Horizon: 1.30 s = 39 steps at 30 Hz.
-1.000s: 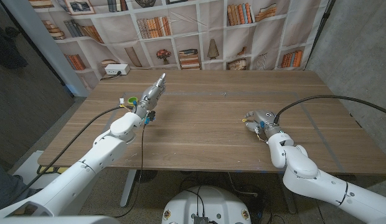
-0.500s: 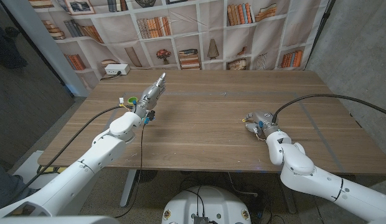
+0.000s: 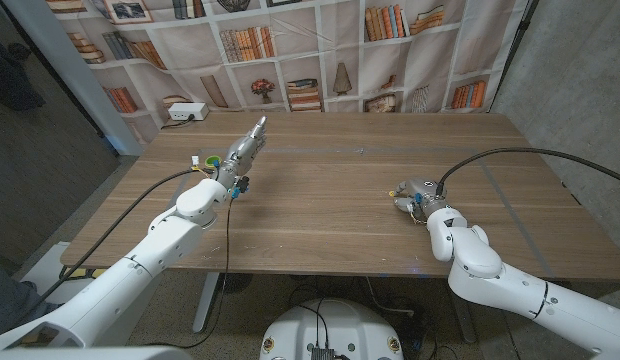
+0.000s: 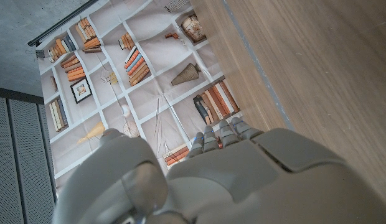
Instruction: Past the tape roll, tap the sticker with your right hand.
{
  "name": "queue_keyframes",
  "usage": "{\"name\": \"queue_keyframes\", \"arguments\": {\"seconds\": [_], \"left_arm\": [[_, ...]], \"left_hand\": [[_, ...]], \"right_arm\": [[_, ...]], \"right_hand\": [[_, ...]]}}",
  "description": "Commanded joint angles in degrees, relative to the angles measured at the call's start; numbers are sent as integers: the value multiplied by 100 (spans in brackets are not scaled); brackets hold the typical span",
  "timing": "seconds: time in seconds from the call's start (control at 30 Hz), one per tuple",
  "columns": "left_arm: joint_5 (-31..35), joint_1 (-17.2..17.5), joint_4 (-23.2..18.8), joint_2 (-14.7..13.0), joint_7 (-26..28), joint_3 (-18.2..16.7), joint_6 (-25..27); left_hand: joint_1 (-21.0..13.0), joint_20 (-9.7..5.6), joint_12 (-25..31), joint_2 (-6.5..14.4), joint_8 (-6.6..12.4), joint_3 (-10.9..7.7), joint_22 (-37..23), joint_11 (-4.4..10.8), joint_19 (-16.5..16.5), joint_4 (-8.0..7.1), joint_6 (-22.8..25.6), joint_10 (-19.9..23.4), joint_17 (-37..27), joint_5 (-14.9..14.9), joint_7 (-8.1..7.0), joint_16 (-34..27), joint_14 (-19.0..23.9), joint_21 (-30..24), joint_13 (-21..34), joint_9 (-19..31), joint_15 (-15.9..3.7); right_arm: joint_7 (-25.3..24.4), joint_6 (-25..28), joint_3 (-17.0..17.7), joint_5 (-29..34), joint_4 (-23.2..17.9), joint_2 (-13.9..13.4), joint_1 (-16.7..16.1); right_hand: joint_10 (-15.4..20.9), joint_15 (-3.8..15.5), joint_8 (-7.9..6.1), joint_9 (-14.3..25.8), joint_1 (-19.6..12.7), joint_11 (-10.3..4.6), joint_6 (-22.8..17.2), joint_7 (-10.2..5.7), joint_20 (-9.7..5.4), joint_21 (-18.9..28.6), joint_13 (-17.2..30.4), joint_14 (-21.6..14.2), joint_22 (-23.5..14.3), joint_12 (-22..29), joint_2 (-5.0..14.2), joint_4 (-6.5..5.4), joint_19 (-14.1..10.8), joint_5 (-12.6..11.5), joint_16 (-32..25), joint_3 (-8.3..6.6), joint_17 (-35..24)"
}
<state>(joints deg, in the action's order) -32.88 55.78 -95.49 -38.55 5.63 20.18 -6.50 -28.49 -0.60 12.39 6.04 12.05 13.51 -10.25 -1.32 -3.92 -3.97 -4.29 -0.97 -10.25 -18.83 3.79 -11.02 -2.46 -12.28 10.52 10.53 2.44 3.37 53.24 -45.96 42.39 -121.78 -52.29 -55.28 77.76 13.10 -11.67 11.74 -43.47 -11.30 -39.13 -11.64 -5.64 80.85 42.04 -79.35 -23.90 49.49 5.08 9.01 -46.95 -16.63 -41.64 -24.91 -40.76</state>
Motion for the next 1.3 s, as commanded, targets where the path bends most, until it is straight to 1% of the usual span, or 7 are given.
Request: {"name": "queue_keyframes", "arguments": {"seconds": [0.03, 0.23, 0.37, 0.5, 0.83, 1.2, 1.3], "left_arm": [[-23, -57, 88, 33, -58, 28, -31], [-34, -66, 124, 41, -86, 39, -38], [-46, -75, 137, 37, -108, 43, -34], [-51, -91, 169, 46, -144, 52, -60], [-52, -87, 197, 47, -156, 53, -86], [-52, -76, 179, 13, -172, 45, -76], [-49, -94, 192, 12, -187, 55, -66]], "left_hand": [[-15, 21, -16, 40, -33, 62, -23, -13, -24, -4, 16, 45, -28, 13, -8, 4, 14, 14, 32, 27, 7], [-17, 23, -17, 43, -33, 66, -23, -16, -24, -5, 22, 50, -28, 16, 2, 2, 24, 16, 32, 27, 6], [-19, 23, -17, 44, -34, 69, -23, -8, -25, -6, 26, 55, -28, 19, -5, 3, 24, 18, 32, 27, 8], [-21, 24, -19, 46, -37, 72, -23, -14, -26, -7, 24, 56, -28, 21, -10, 4, 23, 20, 32, 27, 7], [-28, 30, -24, 51, -38, 80, -23, -15, -34, -9, 36, 59, -28, 27, -11, 6, 27, 27, 33, 28, 5], [-33, 46, -28, 55, -42, 87, -24, -12, -41, -12, 38, 64, -28, 33, -15, 7, 28, 32, 33, 28, 1], [-34, 49, -25, 55, -42, 90, -24, -12, -44, -12, 40, 74, -28, 35, -18, 8, 27, 34, 33, 28, 0]], "right_arm": [[299, 136, -174, 158, -27, -25, 194], [381, 120, -208, 229, -65, -38, 231], [273, -38, -45, 31, -116, -58, 133], [328, -42, -93, 97, -98, -48, 179], [720, 84, -315, 336, 67, 43, 382], [770, 204, -320, 412, 102, 87, 386], [761, 255, -321, 443, 92, 96, 378]], "right_hand": [[83, -7, -3, 3, 55, -11, -76, -9, -654, 53, 79, -36, 32, 116, -3, -9, -54, 20, -62, -49, -22], [13, -6, 59, 4, 5, -11, -78, -17, -660, 115, 119, -3, 149, 168, 12, 38, -47, -19, -96, -138, -12], [-61, -5, 72, 4, -80, -7, -75, -21, -669, 130, 28, -6, 198, 99, 37, 76, -32, -65, -123, -214, -21], [3, -4, 74, 1, -147, -3, -100, -24, -665, 158, 12, -1, 238, 130, 25, 100, -19, -124, -126, -270, -2], [57, -5, 60, -2, -157, -1, -241, -24, -652, 288, -62, -19, 340, 165, -12, 57, -16, -254, -160, -337, 30], [97, -7, 92, -5, -84, -4, -230, -13, -650, 406, -68, -29, 444, 248, -20, 19, -3, -343, -195, -370, 62], [90, -8, 93, -5, -52, -9, -240, 34, -652, 457, -81, -38, 497, 275, -28, 16, 1, -375, -220, -384, 68]]}}
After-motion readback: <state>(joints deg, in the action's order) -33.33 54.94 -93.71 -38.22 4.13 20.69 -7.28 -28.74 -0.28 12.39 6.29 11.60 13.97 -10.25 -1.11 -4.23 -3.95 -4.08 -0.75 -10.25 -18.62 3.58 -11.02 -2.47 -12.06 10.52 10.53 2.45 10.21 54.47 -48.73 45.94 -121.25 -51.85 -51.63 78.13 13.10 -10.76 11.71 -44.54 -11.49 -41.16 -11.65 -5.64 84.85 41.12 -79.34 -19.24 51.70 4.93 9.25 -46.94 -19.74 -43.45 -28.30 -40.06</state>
